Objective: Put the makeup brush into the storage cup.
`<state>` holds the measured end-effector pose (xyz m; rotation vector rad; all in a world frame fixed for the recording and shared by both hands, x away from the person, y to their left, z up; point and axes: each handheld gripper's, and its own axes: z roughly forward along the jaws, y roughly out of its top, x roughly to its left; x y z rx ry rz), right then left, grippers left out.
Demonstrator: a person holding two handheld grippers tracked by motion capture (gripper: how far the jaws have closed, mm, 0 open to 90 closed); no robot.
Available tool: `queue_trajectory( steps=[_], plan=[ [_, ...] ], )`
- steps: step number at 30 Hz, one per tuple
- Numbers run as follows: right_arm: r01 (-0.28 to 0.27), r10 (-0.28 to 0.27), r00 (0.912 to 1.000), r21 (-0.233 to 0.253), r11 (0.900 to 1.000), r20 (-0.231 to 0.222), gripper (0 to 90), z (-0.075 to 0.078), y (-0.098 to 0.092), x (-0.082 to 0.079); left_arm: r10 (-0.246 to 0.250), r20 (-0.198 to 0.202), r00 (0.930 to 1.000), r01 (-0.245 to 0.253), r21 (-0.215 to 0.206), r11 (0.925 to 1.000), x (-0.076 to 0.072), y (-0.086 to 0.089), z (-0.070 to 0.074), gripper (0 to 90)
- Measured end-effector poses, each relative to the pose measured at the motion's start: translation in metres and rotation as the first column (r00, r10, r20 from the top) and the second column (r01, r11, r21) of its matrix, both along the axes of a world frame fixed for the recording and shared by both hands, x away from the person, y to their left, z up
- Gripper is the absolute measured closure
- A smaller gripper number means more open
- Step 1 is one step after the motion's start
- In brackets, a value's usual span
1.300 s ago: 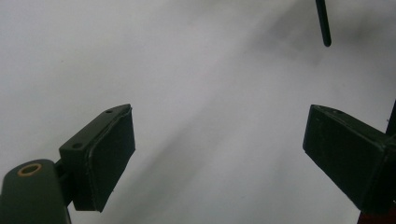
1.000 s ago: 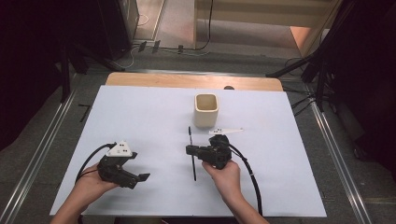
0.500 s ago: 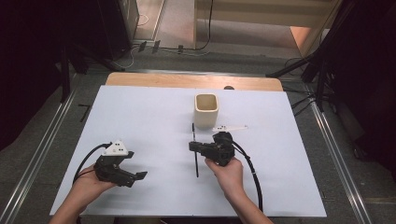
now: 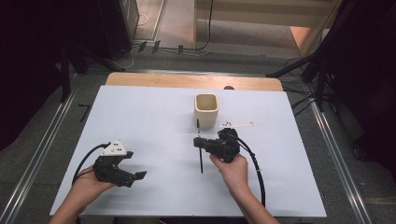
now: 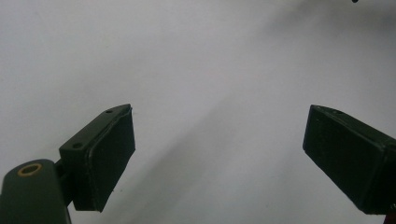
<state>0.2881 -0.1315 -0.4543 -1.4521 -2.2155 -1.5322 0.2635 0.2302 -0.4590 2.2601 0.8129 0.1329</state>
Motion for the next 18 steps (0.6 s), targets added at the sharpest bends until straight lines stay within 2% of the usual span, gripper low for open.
queue_trajectory(
  steps=[18],
  plan=[
    [0.04, -0.04, 0.999, -0.002, 0.999, 0.02, 85.8, 0.001, -0.011, 0.012, -0.007, -0.005, 1.0, 0.007, -0.005, 1.0, 0.0, 0.001, 0.001, 9.4]
  ],
)
